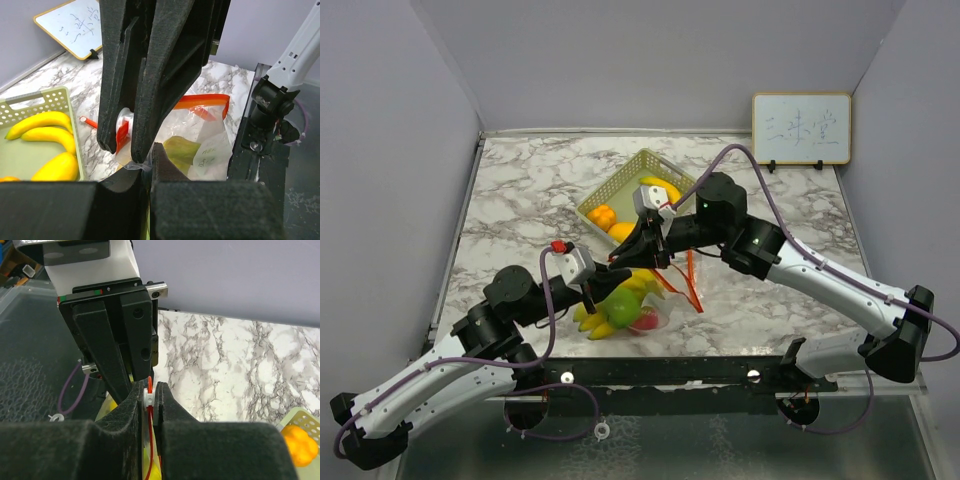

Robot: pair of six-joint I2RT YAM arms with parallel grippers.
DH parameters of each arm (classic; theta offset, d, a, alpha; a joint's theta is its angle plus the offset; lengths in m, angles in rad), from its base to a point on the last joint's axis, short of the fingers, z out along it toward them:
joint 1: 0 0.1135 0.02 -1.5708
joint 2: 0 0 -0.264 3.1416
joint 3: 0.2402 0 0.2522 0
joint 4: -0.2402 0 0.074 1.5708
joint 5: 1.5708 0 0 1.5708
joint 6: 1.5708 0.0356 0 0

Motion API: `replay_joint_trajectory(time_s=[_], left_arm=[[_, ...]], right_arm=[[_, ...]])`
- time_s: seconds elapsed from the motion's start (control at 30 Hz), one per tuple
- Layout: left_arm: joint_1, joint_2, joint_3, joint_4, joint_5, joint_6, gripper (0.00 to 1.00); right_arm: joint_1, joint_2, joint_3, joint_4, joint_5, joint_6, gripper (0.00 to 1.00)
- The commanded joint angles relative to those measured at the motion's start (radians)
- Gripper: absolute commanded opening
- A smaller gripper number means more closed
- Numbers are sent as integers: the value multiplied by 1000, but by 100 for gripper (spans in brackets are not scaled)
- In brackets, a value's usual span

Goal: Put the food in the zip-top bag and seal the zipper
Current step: Zip the zipper food storage bag at the center of the board.

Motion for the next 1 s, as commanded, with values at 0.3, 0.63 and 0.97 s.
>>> replay_joint_trajectory(time_s=[0.3,0.63,0.97], left_arm=[[0,-161,34,-12,-108,8,0],[0,-137,36,2,-107,24,7],[0,-6,82,-1,-43,85,34]], right_arm=[[-100,-92,-77,-69,51,6,2],[-110,1,-14,-19,-137,94,2],[-110,133,180,-183,-331,90,2]])
